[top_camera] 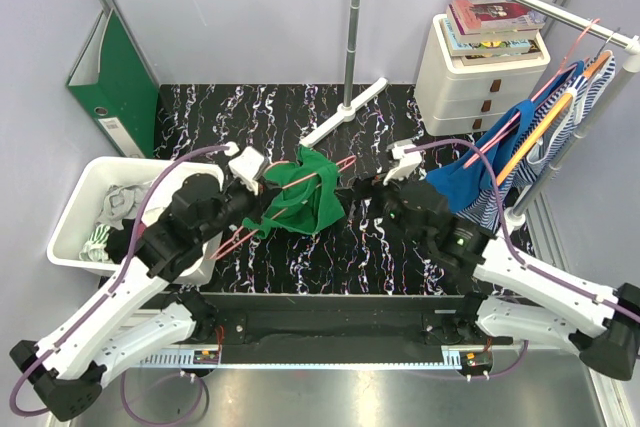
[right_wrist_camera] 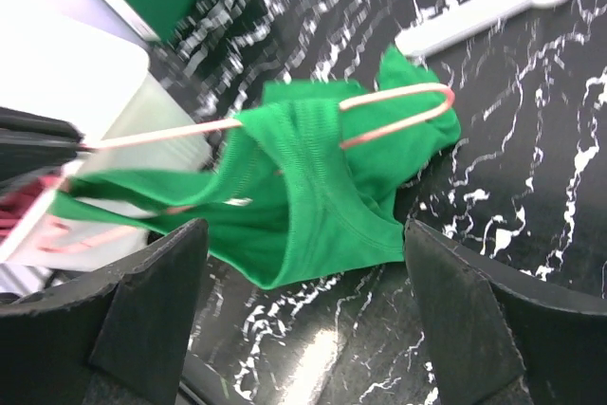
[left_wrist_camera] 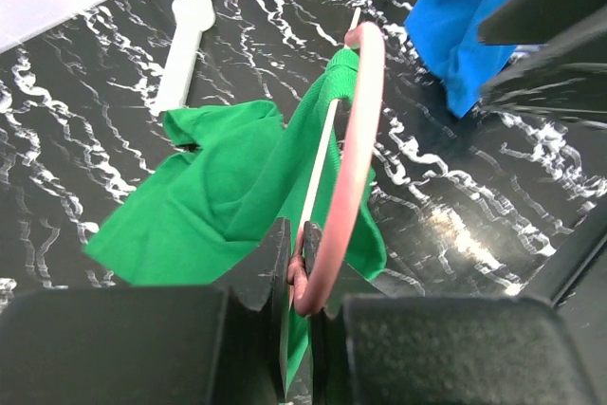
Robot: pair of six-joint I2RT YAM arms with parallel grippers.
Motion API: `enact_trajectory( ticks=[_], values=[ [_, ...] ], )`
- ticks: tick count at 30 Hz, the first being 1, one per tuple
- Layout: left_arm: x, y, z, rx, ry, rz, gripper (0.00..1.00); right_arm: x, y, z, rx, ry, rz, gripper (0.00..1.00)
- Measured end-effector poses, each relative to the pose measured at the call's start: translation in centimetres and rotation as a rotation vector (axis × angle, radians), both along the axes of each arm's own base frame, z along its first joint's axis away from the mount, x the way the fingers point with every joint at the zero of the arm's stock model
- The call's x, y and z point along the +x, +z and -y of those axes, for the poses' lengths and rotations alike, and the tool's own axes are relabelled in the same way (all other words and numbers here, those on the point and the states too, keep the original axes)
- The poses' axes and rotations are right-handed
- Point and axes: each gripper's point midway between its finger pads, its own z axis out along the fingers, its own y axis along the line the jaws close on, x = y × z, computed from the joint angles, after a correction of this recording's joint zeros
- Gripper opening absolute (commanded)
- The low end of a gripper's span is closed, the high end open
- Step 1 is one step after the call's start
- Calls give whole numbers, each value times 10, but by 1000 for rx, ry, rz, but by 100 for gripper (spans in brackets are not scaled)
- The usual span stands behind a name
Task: Place the tank top on the hanger
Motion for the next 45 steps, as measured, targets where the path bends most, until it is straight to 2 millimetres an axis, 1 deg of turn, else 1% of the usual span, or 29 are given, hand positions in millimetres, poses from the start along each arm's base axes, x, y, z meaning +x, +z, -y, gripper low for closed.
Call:
enact_trajectory(
  ticks=[3,5,6,9,12,13,15,18,22,25,27,32,35,39,42,45],
  values=[
    [6,2,8,-41,14,-36,0,-6,15,4,52,12,30,87],
    [11,4,14,-64,22,-61,0,-8,15,-2,80,37,34,87],
    [14,6,18,-75,25,-73,0,-9,11,-7,82,54,29,86],
    [22,16,28,-107,31,-100,0,-16,-3,-32,80,117,11,86],
    [30,31,41,-141,28,-104,0,-32,-12,-64,91,204,8,86],
    [32,34,44,-148,25,-103,0,-37,-13,-72,96,225,10,86],
    [34,41,52,-159,16,-106,0,-45,-11,-86,120,259,23,86],
    [36,45,60,-166,5,-114,0,-52,0,-99,182,285,54,84],
    [35,43,66,-169,-1,-131,0,-50,13,-106,251,283,88,81],
    [34,41,69,-167,-3,-143,0,-47,16,-113,280,283,104,79],
    [35,42,72,-169,-3,-149,0,-45,12,-118,283,283,103,78],
    [35,50,76,-187,-5,-147,0,-40,-5,-128,262,282,90,77],
    [35,56,77,-202,-6,-146,0,-37,-10,-131,260,275,95,75],
    [35,61,78,-218,-6,-147,0,-34,-7,-133,272,266,116,68],
    [35,63,80,-223,-4,-150,0,-33,-1,-134,291,262,135,59],
    [36,60,81,-225,-2,-161,0,-31,1,-134,298,255,144,47]
  ],
)
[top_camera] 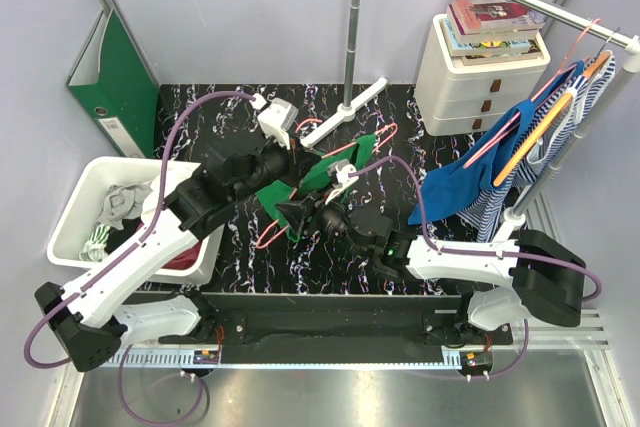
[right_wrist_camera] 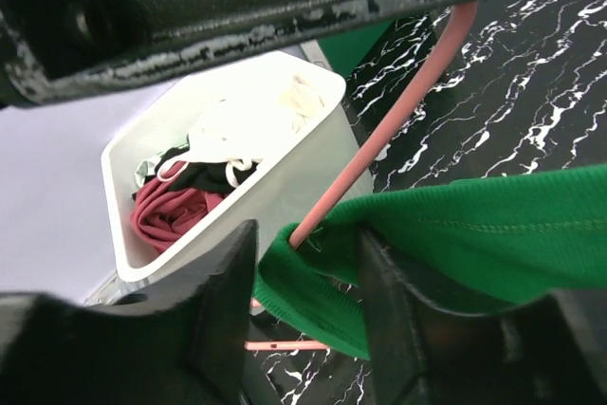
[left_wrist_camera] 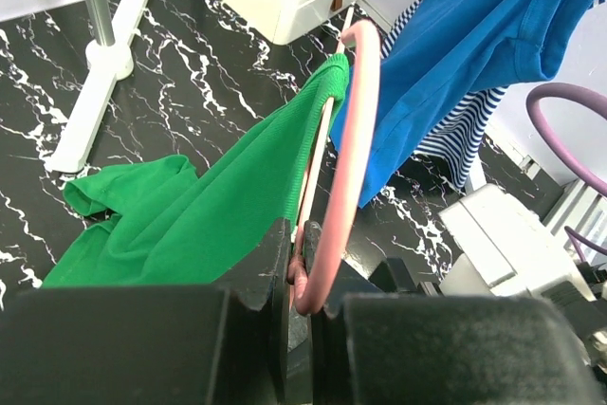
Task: Place the tank top on the hanger
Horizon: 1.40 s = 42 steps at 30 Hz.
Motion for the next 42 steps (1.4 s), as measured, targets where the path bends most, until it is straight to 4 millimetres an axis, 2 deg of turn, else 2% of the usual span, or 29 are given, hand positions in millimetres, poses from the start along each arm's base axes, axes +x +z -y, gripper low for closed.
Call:
enact_trajectory(
  ticks=[1,4,9,11,13,15,16,18,19,21,22,24,25,28,35,42],
  values=[
    [0,-1,1,0,1,-5,0,1,0,0,-1,-5,1,40],
    [1,-4,2,3,1,-14,0,3,-2,1,-2,-17,0,30],
    [2,-3,3,4,-1,-14,0,5,-1,0,8,-30,-3,5],
    [2,1,4,-3,-4,-8,0,9,0,2,21,-51,-11,0],
    [1,6,5,-13,-11,-1,0,12,3,4,42,-71,-19,0],
    [1,10,6,-21,-16,6,7,13,6,5,56,-82,-22,0],
    [1,11,6,-23,-18,7,23,14,7,6,62,-87,-23,0],
    [0,12,7,-27,-22,7,33,15,7,7,66,-92,-26,0],
    [0,13,8,-27,-25,8,46,15,5,7,59,-94,-29,0],
    [-1,12,9,-26,-31,6,59,15,3,7,51,-96,-31,0],
    [-1,12,9,-25,-33,7,72,15,2,7,48,-97,-33,0],
    [-1,11,9,-21,-37,7,78,15,-1,7,36,-96,-37,0],
    [-1,12,9,-24,-37,5,86,16,-3,8,24,-96,-42,0],
    [-2,12,7,-19,-36,11,98,20,-1,11,19,-95,-50,0],
    [-19,23,-10,-34,-41,59,99,57,14,36,59,-124,-81,0],
    [-35,47,-37,-68,-2,139,99,83,38,56,77,-129,-91,0]
  ],
)
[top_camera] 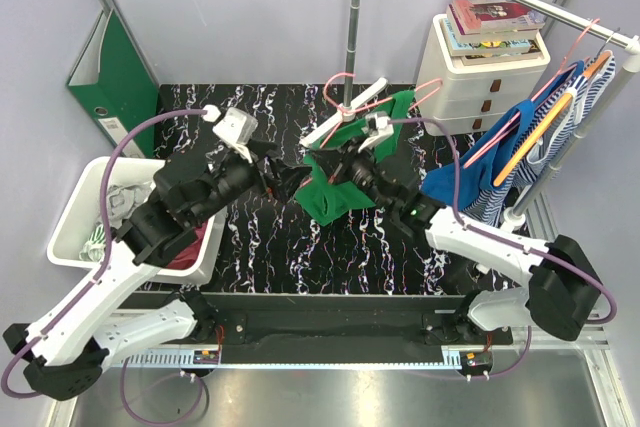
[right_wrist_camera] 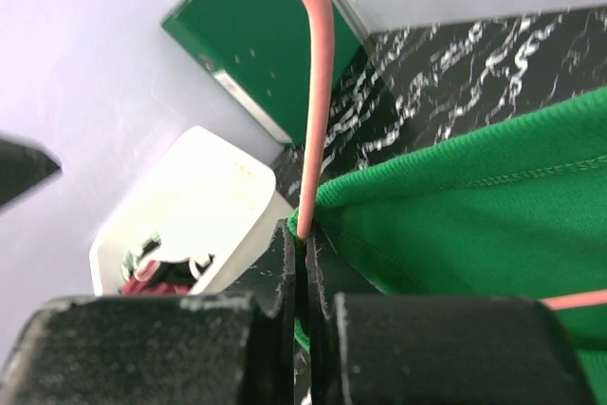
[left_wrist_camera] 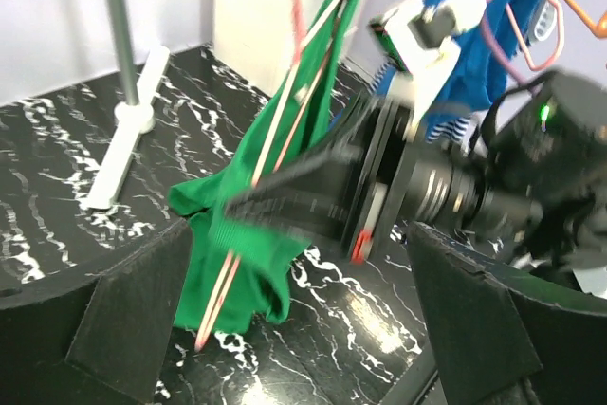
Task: Place the tank top on the hanger
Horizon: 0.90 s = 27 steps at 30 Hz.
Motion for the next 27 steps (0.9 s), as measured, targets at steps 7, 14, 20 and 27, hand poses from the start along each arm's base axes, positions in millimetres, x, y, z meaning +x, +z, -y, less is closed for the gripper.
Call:
enact_trajectory(
  ticks=[7,14,20,27],
  values=[
    [-2,3,-25,13,86,30,99,36,47,28,68,-24,27,0],
    [15,-33,-48,119,225,35,99,74,91,50,137,-14,52,0],
    [26,-65,-55,196,267,-6,99,112,104,66,185,5,12,0],
    [33,-68,-62,194,298,-13,99,142,133,78,247,33,-9,0]
  ],
)
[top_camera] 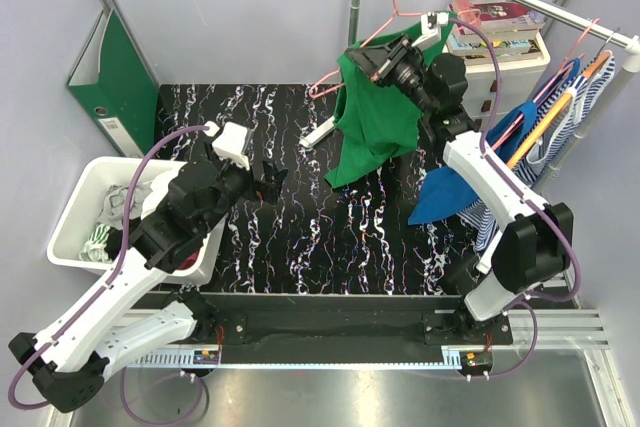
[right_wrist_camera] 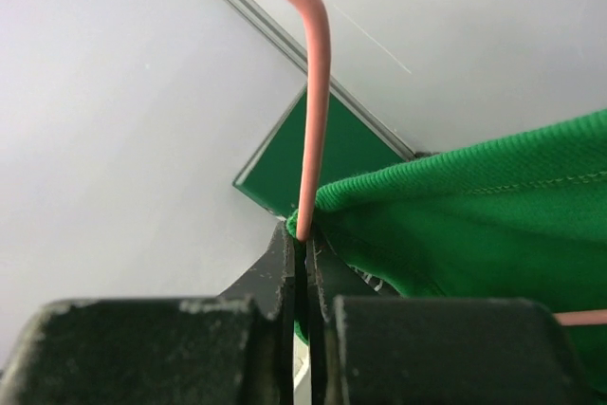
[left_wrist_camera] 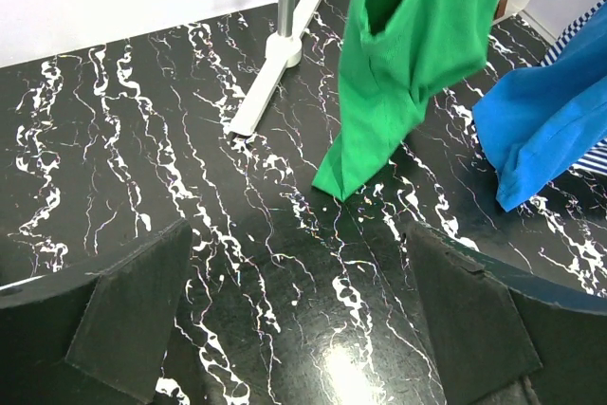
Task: Place the tank top on the hanger
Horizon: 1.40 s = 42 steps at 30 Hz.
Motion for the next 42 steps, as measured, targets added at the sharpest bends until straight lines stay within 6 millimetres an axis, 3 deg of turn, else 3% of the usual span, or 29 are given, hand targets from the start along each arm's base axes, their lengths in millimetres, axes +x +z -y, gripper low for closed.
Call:
enact_trajectory(
  ticks=[7,17,28,36,39,42],
  values=[
    [2,2,-1,-10,0,6,99,18,31,5,65,7,12,0],
    [1,2,0,-19,-9,0,99,55,40,14,150,-15,-78,0],
    [-1,0,0,-24,-18,1,99,77,29,30,202,-100,-165,0],
    [-2,0,1,-31,-28,-4,99,86,-9,33,186,-138,-239,0],
    [-2,0,2,-34,-29,-6,99,86,-10,34,187,-141,-235,0],
    [-2,0,2,-35,-29,-6,99,81,-8,35,184,-142,-230,13]
  ],
)
